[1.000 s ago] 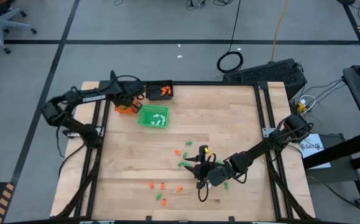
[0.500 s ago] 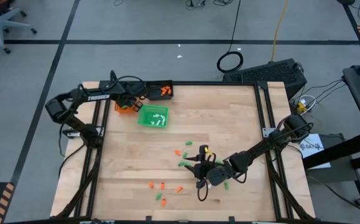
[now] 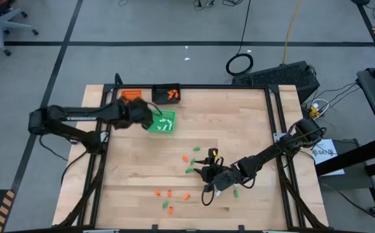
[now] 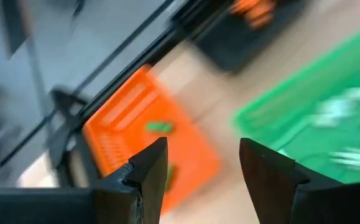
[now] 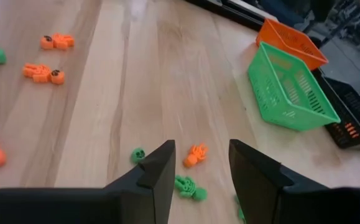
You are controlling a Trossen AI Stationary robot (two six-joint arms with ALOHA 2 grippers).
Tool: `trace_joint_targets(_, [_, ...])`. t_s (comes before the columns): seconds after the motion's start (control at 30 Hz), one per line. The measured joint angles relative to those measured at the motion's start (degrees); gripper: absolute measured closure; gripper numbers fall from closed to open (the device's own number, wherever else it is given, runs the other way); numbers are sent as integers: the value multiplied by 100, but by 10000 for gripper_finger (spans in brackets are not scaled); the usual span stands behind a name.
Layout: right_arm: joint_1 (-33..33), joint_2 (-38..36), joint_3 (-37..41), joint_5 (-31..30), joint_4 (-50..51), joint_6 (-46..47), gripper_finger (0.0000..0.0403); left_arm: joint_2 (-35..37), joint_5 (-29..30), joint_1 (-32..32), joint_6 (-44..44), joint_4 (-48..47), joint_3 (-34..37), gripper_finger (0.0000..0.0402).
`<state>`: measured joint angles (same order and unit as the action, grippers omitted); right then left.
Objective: Sort Halloween decoration
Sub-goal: Put the orange skeleton toy into the black bin
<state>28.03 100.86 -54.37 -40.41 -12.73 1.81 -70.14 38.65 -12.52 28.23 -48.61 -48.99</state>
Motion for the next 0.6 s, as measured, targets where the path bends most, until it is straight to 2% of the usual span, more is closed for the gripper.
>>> trace_joint_targets(0.13, [-70,-11,0,396,140,157,266,142,86,953,121,523,0,209])
trace_joint_targets(0.3, [-123,-11,-2,993,248,547,266,-174,110,1874,-81,1036,0,209])
trace_joint_targets(0.47, [-149,-11,-2,1210,245,1035,266,-653,134,2514,-677,1919,0,209])
trace_joint_targets(0.6, [-401,-2,-2,1215,271,1816,266,-1050,134,2851,-1200,2725,0,209])
